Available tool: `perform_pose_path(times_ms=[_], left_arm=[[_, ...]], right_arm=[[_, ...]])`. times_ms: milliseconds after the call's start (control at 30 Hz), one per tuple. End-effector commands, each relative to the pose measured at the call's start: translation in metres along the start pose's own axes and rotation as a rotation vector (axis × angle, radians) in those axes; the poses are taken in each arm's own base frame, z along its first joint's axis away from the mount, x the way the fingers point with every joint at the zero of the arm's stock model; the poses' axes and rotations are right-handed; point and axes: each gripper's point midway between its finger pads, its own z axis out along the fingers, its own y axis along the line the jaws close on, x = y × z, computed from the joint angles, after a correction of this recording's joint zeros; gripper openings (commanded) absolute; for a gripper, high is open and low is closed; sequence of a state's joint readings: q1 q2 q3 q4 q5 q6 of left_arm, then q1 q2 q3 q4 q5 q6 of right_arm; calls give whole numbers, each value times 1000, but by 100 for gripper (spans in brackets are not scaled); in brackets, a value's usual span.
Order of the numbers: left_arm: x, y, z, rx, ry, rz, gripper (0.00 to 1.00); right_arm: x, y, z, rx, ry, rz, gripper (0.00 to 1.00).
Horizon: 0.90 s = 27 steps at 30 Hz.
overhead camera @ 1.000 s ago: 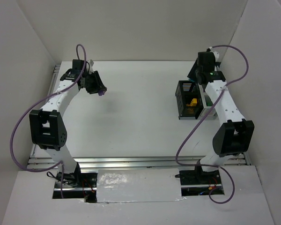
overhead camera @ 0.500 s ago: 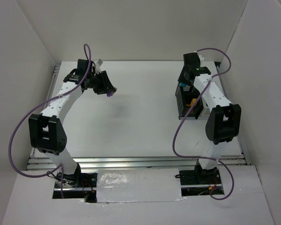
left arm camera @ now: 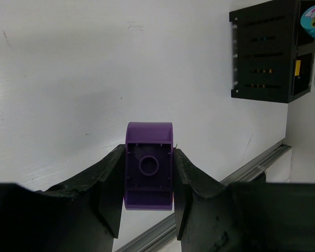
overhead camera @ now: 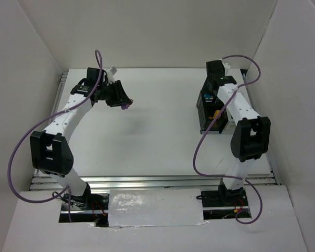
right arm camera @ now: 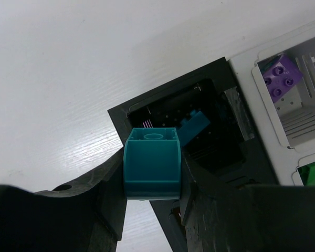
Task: Sort the legos into containers by color
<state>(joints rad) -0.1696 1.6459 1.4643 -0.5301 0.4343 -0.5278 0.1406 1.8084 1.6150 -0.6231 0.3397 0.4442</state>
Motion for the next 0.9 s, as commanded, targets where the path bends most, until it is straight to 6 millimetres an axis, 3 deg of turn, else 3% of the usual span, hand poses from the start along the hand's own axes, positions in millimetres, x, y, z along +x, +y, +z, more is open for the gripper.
perform_pose_path(times_ms=[0,67,133,300,500,600,633,667,700,733,767,833,867], left_arm=[[-8,-20,-6,58,-22,48,0],[-8,-22,-7,60,-24,53,0],[-6,-22,-5,62,-20,56,0],[-4,-28,-4,79,-16,78,0],[-5,-44,-6,153,-13,106,0],[5,-75,-13,350,43,113,0],[12,-84,-14,431,74,101,0],[14,-112,-28,636,89,170,0],[18,-129,-36,728,134,109,0],[15,-142,-41,842,84,193,0],[27,-156,-54,915,168,138,0],[34,-162,-58,969,188,145,0],[38,-174,-70,1033,198,190,0]], right_arm=[[-26,-6,-19,-8,-85,36,23],[-26,-9,-21,-9,-90,37,25],[-28,-10,-22,-16,-95,38,35],[-30,-10,-22,-19,-97,35,67],[-50,-5,-42,-56,-132,49,75],[-58,15,-69,-182,-131,33,74],[-47,48,-94,-405,-71,-2,73],[-42,72,-113,-578,-55,-57,73],[-29,95,-138,-759,-7,-104,73],[-1,126,-190,-1098,107,-175,73],[20,142,-220,-1250,183,-218,73],[49,158,-261,-1442,316,-267,73],[60,164,-273,-1478,350,-285,72]])
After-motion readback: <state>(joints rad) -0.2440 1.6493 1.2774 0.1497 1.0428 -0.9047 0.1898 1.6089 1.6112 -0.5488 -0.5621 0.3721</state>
